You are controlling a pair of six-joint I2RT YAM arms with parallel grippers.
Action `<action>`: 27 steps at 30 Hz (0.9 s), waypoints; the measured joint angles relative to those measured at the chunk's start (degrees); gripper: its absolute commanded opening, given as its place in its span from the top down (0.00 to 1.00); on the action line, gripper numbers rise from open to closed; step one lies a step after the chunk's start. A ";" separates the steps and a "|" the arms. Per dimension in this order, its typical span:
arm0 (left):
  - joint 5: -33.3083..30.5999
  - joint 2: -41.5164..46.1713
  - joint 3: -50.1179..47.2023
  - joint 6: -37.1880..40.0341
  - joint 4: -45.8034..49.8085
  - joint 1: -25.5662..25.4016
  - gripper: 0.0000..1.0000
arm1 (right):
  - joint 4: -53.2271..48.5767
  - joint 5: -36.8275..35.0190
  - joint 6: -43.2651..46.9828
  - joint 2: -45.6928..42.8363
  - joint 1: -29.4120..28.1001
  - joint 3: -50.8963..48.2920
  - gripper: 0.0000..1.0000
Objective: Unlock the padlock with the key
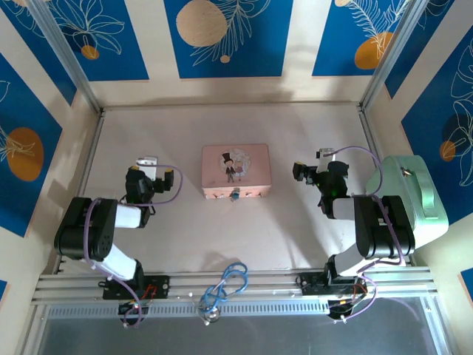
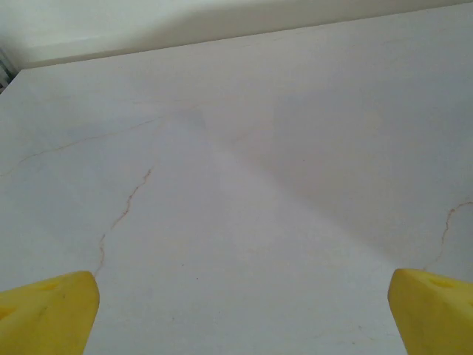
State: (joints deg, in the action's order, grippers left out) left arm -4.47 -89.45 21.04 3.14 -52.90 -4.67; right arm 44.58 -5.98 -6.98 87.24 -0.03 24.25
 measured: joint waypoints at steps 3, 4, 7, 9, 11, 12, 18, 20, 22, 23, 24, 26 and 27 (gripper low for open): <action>0.00 0.00 0.00 0.00 -0.02 0.00 0.01 | 0.00 0.02 0.00 0.00 0.00 0.00 0.01; 0.00 0.00 0.00 0.00 -0.02 0.00 0.01 | 0.00 0.00 0.00 0.00 0.00 0.00 0.01; 0.00 0.02 0.00 0.00 -0.02 0.00 0.01 | 0.00 0.00 0.02 0.00 0.00 0.00 0.01; 0.04 0.00 0.00 -0.02 0.04 0.04 0.01 | 0.00 0.02 0.00 0.00 0.00 0.00 0.01; 0.46 0.00 0.02 -0.02 0.20 0.17 0.01 | 0.00 0.02 0.00 0.00 0.00 0.00 0.01; 0.59 0.00 0.02 -0.02 0.22 0.17 0.01 | 0.00 0.02 0.00 0.00 0.00 0.00 0.01; 1.31 0.02 0.02 -0.02 0.24 0.33 0.01 | 0.00 0.02 0.00 0.00 0.00 0.00 0.01; 1.49 0.00 0.02 -0.02 0.24 0.42 0.01 | 0.00 0.02 0.02 0.00 0.00 0.00 0.01; 1.49 0.00 0.02 -0.04 0.24 0.42 0.01 | 0.00 0.02 0.00 0.00 0.00 0.00 0.01; 1.49 0.02 0.02 -0.02 0.24 0.44 0.00 | 0.00 0.02 0.00 0.00 0.00 0.00 0.01; 1.49 0.00 0.02 -0.02 0.24 0.44 0.00 | 0.00 0.02 0.00 0.00 0.00 0.00 0.01; 1.49 0.02 0.02 -0.02 0.24 0.44 0.01 | 0.00 0.02 0.00 0.00 0.00 0.00 0.01; 1.49 0.00 0.02 -0.02 0.24 0.44 0.01 | 0.00 0.02 0.00 0.00 0.00 0.00 0.01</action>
State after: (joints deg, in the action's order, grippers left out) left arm -2.98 -89.45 21.06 3.11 -52.66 -4.23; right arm 44.58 -5.96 -6.98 87.24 -0.03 24.25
